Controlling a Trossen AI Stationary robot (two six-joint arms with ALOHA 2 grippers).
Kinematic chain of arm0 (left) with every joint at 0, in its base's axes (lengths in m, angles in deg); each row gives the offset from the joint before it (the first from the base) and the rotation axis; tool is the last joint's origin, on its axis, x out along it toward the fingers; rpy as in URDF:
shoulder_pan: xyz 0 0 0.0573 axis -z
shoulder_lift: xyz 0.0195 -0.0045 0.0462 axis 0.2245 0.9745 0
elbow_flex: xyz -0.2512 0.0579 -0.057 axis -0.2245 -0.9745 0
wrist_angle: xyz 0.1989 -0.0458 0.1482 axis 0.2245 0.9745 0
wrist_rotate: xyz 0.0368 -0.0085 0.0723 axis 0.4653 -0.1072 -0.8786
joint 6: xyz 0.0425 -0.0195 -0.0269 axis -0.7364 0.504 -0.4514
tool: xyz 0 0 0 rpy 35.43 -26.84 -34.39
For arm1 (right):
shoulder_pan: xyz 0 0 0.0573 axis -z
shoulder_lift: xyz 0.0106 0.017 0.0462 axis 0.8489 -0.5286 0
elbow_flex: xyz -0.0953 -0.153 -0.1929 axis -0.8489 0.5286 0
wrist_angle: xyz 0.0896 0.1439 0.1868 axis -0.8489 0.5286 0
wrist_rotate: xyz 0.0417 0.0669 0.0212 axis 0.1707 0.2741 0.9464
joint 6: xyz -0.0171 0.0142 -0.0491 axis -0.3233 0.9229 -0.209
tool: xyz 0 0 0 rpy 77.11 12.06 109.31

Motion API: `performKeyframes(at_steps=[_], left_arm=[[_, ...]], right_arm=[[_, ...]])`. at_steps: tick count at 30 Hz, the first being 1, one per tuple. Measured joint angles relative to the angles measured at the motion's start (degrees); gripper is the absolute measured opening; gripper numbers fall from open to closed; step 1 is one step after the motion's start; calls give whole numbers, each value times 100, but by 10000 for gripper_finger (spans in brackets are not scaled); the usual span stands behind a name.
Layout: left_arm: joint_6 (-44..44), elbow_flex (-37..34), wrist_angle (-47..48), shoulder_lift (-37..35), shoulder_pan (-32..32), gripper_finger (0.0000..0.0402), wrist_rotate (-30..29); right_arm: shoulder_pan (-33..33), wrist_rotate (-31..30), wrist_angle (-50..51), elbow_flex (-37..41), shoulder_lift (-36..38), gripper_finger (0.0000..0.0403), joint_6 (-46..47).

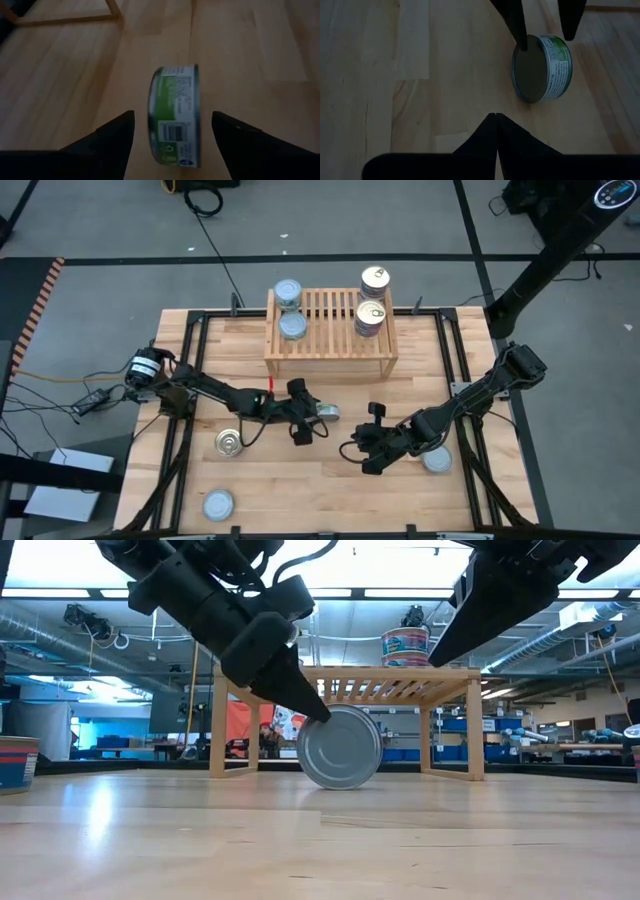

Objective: Stack canned seafood by type on shelf
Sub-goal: Stack the green tuna can on top of the other green tuna can on the shelf

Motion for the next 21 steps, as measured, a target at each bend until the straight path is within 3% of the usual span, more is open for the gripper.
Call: performKeyframes(at_steps=[6,21], left_arm=[[68,0,-4,0,-66,237,329],[39,0,1,-2,-105,92,351]], right_arm=[[0,0,-2,0,0,14,0],[0,0,-2,0,0,14,9]])
